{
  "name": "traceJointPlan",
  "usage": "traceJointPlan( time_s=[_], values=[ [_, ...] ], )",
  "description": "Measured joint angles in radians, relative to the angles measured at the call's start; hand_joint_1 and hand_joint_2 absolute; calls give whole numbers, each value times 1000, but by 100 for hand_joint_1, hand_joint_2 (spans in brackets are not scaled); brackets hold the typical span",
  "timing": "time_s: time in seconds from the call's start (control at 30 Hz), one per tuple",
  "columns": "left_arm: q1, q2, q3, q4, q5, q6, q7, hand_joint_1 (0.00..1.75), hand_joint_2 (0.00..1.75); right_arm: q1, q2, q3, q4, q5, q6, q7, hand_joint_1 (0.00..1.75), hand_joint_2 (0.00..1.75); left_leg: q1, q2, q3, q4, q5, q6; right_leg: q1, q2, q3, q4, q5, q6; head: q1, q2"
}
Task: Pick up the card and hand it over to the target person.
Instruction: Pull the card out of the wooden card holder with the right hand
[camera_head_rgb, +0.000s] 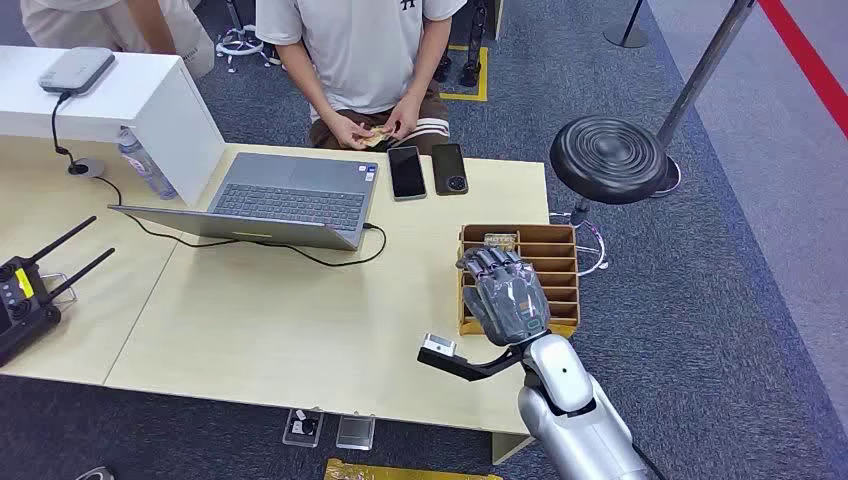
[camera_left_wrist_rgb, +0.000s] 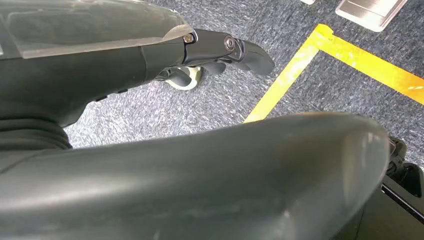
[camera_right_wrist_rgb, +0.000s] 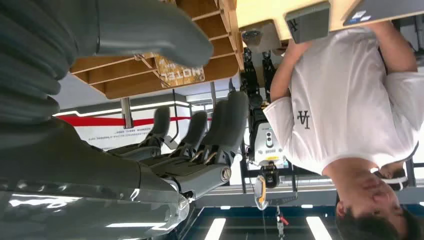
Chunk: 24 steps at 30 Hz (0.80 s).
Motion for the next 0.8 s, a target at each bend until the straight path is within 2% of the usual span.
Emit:
traceJointPlan(
  time_s=[0.03,0.17,0.3,0.6,0.8],
  values=[
    [0,0,0,0,0,0,0,0,0,0,0,0,0,0,0,0,138,175,0,0,0,0,0,0,0,0,0,0,0,0,0,0],
    [-1,-1,-3,0,0,1,-2,0,0,-18,6,6,36,13,7,5,111,175,0,0,0,0,0,0,0,0,0,0,0,0,0,0],
    [-2,-1,-6,1,3,2,-3,0,0,-45,7,2,85,33,2,23,92,175,0,0,0,0,0,0,0,0,0,0,1,0,0,0],
    [-3,-2,-21,1,15,3,-3,0,0,-140,-9,-50,254,77,-21,67,97,175,0,0,0,0,0,0,0,0,0,0,0,0,0,0],
    [1,-3,-29,1,22,5,-7,0,0,-165,-26,-102,316,77,-43,73,107,175,0,1,0,-1,1,0,0,1,0,-1,1,0,0,0]
  ],
)
